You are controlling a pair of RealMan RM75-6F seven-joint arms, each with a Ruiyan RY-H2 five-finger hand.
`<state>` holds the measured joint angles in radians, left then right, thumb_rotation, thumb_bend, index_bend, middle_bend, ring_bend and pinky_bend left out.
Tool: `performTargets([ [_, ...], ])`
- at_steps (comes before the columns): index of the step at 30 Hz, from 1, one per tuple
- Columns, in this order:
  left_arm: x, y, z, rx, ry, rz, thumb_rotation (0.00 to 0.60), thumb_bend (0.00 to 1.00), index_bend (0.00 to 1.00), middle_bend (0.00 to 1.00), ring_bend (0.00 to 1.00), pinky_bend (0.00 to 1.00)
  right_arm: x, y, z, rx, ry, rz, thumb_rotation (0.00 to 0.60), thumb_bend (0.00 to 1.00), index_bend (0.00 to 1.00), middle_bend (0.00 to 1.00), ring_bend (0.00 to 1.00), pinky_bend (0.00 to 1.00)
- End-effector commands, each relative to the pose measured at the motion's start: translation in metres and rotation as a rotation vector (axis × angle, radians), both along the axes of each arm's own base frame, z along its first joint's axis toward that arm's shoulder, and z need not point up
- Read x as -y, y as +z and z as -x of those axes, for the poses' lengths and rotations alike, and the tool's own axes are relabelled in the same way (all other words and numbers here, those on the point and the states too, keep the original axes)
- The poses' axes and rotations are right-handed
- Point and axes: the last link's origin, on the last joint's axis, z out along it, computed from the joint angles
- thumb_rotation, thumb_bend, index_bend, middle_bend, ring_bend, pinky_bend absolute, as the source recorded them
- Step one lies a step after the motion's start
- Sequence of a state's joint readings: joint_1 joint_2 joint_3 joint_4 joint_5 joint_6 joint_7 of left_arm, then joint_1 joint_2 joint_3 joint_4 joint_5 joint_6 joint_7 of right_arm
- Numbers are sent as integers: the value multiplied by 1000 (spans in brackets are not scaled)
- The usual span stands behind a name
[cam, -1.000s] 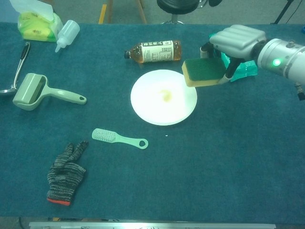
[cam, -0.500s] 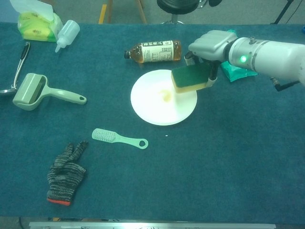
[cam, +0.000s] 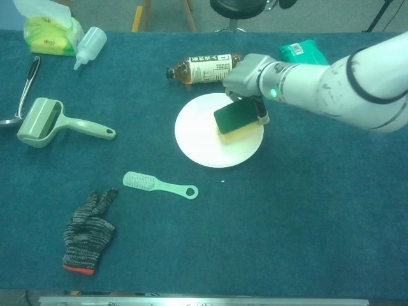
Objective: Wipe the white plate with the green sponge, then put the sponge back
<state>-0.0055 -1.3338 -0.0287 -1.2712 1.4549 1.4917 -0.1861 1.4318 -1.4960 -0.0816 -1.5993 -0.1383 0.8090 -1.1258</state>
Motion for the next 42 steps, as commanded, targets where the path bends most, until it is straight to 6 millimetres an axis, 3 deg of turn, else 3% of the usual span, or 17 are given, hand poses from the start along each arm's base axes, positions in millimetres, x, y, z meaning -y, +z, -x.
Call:
performTargets([
  [1,2,0,3,6,7,-4,600,232,304,289,185,339,1,-9,-3,-39,22,4,600,132,521,607,475,457],
  [18,7,-1,16,33,30,-8,600,233,304,290,185,339,11,-33,-9,-93,84,15,600,132,521,607,475,456],
  [42,5,-6,16,41,23,2,600,232,304,290,185,339,-1,3,-15,-174,172,119,600,132,521,607,475,456],
])
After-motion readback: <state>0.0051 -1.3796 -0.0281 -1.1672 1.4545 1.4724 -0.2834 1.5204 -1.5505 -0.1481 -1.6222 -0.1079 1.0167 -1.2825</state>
